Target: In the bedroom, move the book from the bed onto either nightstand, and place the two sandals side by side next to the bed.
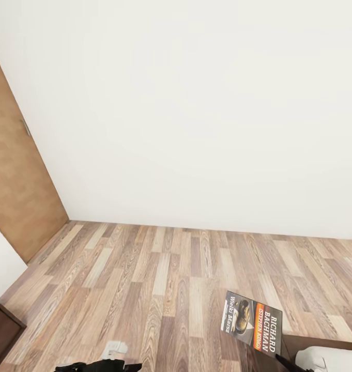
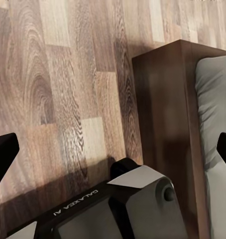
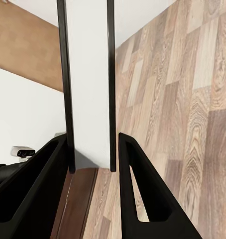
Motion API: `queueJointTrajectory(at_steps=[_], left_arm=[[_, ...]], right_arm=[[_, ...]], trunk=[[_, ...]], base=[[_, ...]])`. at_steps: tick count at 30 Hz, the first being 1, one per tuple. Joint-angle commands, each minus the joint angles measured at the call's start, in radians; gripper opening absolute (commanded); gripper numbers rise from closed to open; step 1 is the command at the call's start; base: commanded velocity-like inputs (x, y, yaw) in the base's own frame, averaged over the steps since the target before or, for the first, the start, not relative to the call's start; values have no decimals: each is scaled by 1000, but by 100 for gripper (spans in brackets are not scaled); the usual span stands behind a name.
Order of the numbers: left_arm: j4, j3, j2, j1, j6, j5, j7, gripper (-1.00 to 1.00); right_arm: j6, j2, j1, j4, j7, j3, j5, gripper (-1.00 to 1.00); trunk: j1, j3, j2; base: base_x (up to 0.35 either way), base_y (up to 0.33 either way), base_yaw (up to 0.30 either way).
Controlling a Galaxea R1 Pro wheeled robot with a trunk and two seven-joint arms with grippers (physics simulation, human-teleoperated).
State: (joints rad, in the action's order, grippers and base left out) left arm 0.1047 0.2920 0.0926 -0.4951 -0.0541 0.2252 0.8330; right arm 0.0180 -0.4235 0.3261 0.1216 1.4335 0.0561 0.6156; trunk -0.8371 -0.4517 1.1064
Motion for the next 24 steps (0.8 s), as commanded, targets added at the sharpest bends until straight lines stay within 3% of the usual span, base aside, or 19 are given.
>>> queueJointTrajectory(at_steps=[1,24], left_arm=[[1,9,-2,0,-6,8,5,100],[1,9,-5,0,-6,8,5,100]], right_arm=[[2,0,1,0,2,6,-5,-100],[2,0,1,0,2,5,-5,-100]], trunk=[[0,1,1],[0,38,1]], base=[[0,0,0],[0,0,0]])
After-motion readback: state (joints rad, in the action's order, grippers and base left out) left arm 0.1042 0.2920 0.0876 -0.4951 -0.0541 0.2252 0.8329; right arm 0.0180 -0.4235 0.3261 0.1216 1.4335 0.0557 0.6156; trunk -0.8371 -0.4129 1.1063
